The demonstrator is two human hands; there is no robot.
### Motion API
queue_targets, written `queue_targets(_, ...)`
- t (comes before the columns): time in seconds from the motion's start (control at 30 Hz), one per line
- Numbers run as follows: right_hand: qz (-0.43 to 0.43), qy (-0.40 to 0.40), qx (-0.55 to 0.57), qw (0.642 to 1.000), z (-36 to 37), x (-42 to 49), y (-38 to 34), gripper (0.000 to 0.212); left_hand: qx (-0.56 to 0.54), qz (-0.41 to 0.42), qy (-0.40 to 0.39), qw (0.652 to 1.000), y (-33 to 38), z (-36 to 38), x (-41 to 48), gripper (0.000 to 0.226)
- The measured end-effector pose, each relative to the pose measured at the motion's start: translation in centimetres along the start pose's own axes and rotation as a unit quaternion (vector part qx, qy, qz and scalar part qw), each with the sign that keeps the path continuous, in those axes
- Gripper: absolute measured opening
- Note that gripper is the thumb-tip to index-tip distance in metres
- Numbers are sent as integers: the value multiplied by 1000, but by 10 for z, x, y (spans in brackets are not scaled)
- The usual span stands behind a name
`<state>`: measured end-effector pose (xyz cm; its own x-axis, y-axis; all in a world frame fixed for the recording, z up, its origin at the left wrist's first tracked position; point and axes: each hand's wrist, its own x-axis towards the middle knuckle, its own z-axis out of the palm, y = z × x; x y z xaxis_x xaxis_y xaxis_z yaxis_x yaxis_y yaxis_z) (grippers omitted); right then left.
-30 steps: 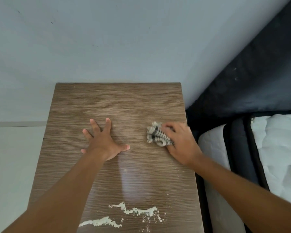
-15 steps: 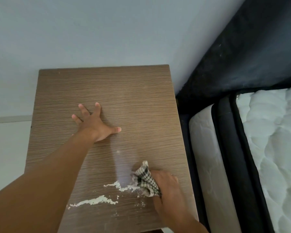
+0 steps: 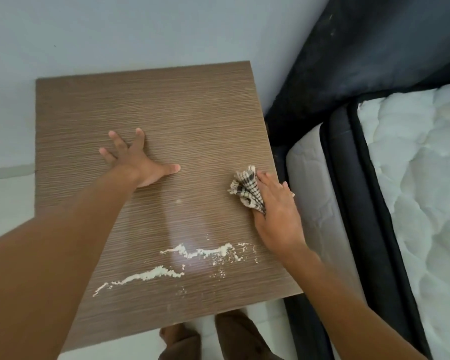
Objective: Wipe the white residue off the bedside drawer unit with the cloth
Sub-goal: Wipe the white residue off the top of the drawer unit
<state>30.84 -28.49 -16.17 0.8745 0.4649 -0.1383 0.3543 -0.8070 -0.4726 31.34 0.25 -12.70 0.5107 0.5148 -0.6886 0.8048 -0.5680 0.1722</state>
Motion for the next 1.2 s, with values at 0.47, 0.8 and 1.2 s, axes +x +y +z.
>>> queue_targets(0.47, 114, 109, 25, 987, 61, -101, -67, 57, 45, 130, -10, 990, -61, 14, -32, 79)
queue_targets(0.8, 71, 30, 53, 996, 101, -122, -151, 65, 44, 163, -82, 982, -102, 14, -53, 60)
queue_targets(1.2, 179, 108, 101, 973, 21, -77, -123, 20, 28, 181, -101, 978, -124, 20, -66, 57)
